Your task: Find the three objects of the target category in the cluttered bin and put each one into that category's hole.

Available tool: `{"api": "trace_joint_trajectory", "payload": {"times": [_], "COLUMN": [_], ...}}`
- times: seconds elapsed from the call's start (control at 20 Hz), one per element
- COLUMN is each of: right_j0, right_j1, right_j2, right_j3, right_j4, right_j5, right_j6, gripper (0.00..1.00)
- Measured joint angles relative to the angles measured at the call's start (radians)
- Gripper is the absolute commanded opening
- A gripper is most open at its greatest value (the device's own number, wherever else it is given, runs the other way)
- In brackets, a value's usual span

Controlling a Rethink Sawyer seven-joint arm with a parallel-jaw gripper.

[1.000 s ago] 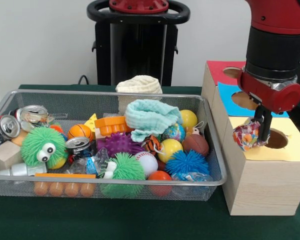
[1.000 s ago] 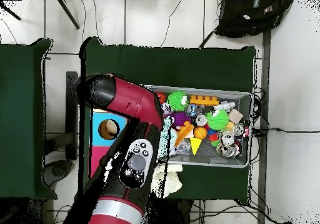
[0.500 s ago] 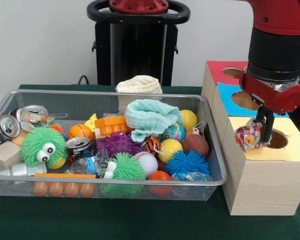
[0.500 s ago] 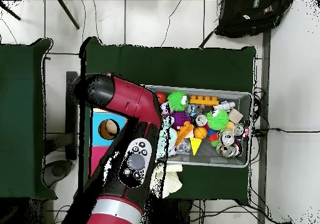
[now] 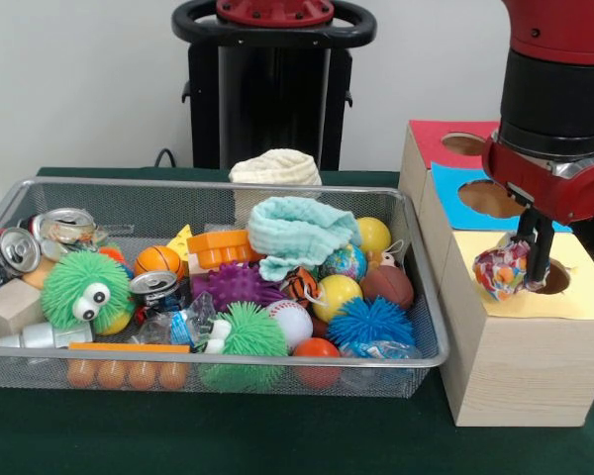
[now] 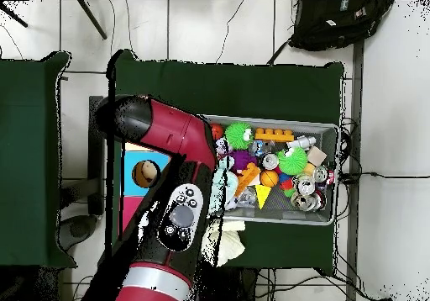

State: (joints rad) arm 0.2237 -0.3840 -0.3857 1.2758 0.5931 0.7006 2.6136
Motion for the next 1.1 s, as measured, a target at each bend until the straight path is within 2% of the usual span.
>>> {"api": "trace_joint_trajectory", "payload": {"times": [1.1], "right_j0": [-0.015], "right_j1": [-0.008], "right_j2": [0.0], "right_j3": [-0.003], "right_j4": [0.005], "right_j5": [0.03], "right_j6": [0.0], "gripper": [0.0]}}
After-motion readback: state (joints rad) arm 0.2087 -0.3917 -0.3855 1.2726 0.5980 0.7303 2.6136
